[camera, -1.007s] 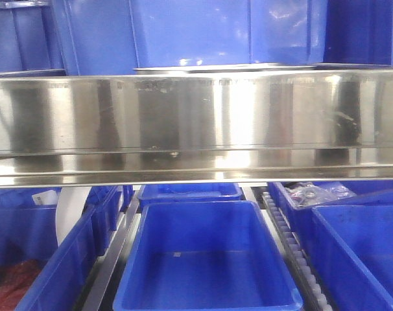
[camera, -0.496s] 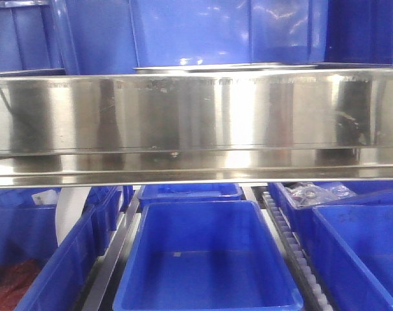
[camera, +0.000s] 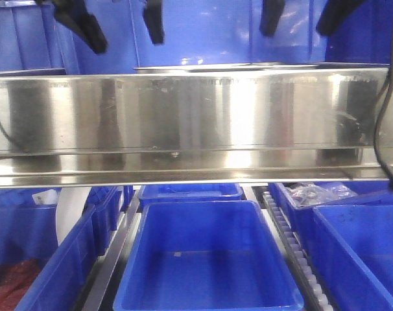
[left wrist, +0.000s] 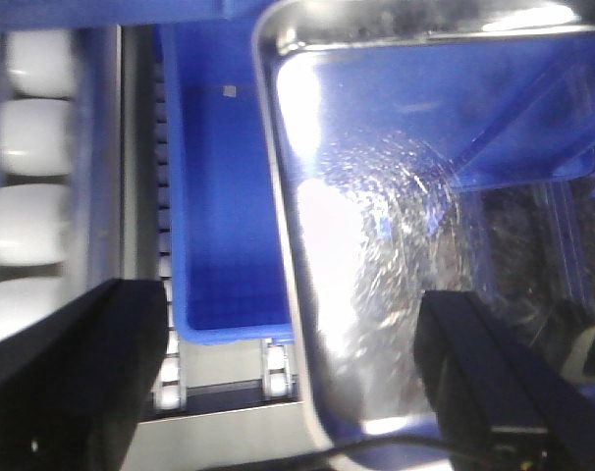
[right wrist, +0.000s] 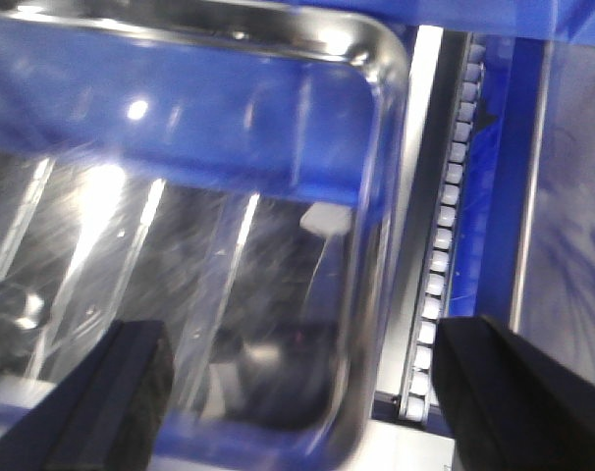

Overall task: Stack silver trays without gaps
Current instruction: 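Grasp the silver tray rims with both grippers and lift it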

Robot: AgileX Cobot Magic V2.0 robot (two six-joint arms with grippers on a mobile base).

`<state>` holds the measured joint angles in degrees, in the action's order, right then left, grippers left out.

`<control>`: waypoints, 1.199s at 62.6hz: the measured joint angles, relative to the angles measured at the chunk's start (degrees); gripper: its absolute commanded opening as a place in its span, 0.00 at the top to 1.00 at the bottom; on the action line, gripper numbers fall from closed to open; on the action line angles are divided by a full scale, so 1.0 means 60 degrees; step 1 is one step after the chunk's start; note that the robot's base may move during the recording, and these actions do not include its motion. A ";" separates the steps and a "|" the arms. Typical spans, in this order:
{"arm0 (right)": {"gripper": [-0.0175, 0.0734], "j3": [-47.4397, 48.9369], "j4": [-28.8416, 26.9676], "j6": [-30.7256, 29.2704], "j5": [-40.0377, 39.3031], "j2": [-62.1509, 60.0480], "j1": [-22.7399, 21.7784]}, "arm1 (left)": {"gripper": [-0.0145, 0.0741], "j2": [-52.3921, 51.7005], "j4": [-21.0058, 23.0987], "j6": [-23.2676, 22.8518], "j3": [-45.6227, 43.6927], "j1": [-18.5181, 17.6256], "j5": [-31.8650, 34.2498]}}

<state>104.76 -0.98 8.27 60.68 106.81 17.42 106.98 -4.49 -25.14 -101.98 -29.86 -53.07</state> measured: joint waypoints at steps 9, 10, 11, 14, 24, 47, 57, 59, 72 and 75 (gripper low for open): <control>0.12 0.0000 0.0018 0.0011 -0.0195 0.0298 -0.0125 | 0.36 0.0298 0.0153 -0.0020 -0.0038 0.0000 0.0365; 0.12 0.0000 0.0018 0.0023 -0.0232 0.0324 -0.0125 | 0.36 0.0351 0.0175 -0.0038 -0.0037 0.0000 0.0379; 0.12 0.0000 0.0036 0.0023 -0.0260 0.0343 -0.0125 | 0.36 0.0375 0.0175 -0.0038 -0.0037 0.0000 0.0389; 0.12 0.0000 0.0036 0.0023 -0.0334 0.0389 -0.0147 | 0.36 0.0447 0.0175 -0.0038 -0.0037 0.0000 0.0389; 0.12 0.0000 0.0019 0.0034 -0.0595 0.0621 -0.0147 | 0.36 0.0594 0.0190 -0.0055 -0.0037 0.0000 0.0389; 0.12 0.0021 -0.0106 0.0034 -0.0761 0.1233 -0.0147 | 0.36 0.0897 0.0190 -0.0055 -0.0055 0.0052 0.0403; 0.31 0.0021 -0.0121 0.0034 -0.0766 0.1233 -0.0147 | 0.46 0.1010 0.0190 -0.0055 -0.0055 0.0052 0.0346; 0.36 0.0021 -0.0121 0.0034 -0.0766 0.1233 -0.0147 | 0.50 0.1010 0.0190 -0.0055 -0.0055 0.0052 0.0346; 0.62 0.0037 -0.0102 0.0034 -0.0688 0.1233 -0.0161 | 0.80 0.1072 0.0196 -0.0055 -0.0091 0.0052 0.0371; 0.66 0.0057 -0.0054 0.0034 -0.0644 0.1255 -0.0183 | 0.88 0.1091 0.0175 -0.0070 -0.0110 0.0052 0.0371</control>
<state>105.11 -1.31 8.47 56.82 114.34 16.32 113.53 -3.44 -25.56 -102.64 -29.55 -50.85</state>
